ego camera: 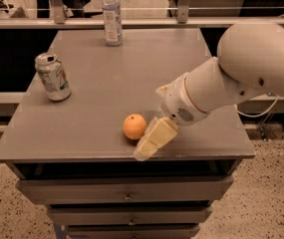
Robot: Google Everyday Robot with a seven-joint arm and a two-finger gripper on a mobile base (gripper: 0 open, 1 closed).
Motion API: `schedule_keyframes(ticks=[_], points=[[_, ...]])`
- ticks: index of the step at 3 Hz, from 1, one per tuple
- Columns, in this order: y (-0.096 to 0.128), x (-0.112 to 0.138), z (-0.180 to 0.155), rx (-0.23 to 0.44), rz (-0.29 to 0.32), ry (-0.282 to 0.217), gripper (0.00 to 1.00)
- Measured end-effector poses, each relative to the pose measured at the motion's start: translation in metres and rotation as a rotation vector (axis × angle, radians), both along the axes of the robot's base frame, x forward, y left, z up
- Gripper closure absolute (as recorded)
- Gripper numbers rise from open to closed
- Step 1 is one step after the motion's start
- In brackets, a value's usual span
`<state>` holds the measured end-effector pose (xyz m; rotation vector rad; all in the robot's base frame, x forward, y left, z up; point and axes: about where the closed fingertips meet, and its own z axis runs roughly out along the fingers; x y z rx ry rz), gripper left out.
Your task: Pick orange
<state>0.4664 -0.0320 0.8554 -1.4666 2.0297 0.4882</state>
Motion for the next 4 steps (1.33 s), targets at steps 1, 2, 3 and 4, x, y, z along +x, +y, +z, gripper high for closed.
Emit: schedule_keyframes(ticks=[1, 2, 3, 4], points=[[0.019, 0.0, -0.013, 0.049, 0.003, 0.007, 0.0], [0.03, -0.001, -0.027, 0.08, 0.0, 0.018, 0.17], [0.035, 0.001, -0.033, 0.099, -0.008, 0.021, 0.41], [0.038, 0.004, -0.029, 0.115, -0.014, 0.018, 0.64]])
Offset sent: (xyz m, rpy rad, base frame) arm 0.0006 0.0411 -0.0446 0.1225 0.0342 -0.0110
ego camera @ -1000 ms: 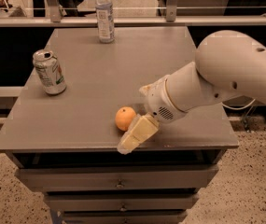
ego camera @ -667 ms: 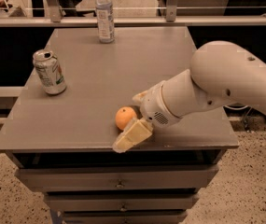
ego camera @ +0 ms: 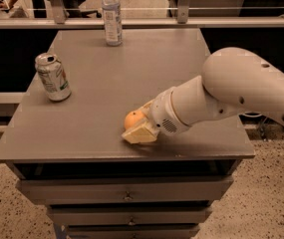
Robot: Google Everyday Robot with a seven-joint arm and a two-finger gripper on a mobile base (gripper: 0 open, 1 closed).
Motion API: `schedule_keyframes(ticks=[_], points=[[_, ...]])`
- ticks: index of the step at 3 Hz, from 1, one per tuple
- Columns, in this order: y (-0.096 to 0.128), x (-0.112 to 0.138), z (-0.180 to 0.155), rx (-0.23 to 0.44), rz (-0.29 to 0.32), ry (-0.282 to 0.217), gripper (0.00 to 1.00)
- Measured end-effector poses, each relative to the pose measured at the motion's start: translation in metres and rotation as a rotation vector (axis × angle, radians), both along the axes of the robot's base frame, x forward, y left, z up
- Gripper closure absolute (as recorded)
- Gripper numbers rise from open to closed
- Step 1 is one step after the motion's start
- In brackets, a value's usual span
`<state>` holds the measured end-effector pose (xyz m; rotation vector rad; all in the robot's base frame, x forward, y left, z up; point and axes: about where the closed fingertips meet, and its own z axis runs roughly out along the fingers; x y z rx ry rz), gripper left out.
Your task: Pick orange
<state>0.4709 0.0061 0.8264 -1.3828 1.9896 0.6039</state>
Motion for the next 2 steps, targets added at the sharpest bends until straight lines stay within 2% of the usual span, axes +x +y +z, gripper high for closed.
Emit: schedule_keyframes(ticks=[1, 2], points=[[-0.004, 0.009, 0.019, 0.02, -0.013, -0.023, 0.87], [-0.015, 0.025, 0.046, 0.054, -0.03, -0.068, 1.0]])
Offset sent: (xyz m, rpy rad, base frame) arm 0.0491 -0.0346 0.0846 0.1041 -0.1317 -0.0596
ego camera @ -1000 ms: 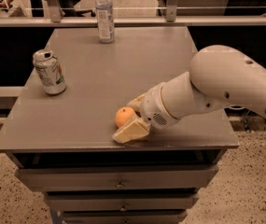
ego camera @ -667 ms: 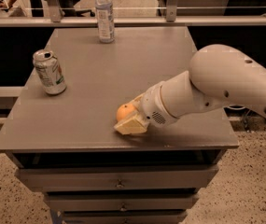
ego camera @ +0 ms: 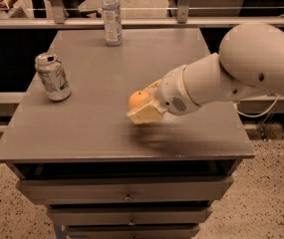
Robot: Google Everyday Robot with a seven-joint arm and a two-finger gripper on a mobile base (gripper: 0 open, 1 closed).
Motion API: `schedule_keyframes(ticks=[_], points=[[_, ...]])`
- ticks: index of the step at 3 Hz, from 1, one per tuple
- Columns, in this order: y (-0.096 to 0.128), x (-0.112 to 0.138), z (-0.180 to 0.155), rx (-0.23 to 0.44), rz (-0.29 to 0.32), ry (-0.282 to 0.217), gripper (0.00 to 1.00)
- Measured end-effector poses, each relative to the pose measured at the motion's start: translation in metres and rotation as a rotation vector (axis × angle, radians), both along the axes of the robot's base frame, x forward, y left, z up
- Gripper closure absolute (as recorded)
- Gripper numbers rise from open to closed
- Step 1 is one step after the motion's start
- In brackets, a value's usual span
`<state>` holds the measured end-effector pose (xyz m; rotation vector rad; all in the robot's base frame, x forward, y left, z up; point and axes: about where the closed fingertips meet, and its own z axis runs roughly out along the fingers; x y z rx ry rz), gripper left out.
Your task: Pick orange
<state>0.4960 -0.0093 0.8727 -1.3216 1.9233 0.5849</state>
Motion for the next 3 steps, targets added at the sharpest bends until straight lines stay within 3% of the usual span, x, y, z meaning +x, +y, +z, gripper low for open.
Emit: schedule_keyframes(ticks=[1, 2, 3], points=[[-0.017, 0.018, 0.033, 0.044, -0.02, -0.062, 1.0], [-0.037, 0.028, 0.055, 0.076, -0.063, -0.085, 1.0], [-0.038, 0.029, 0.059, 0.078, -0.065, -0.091, 1.0]])
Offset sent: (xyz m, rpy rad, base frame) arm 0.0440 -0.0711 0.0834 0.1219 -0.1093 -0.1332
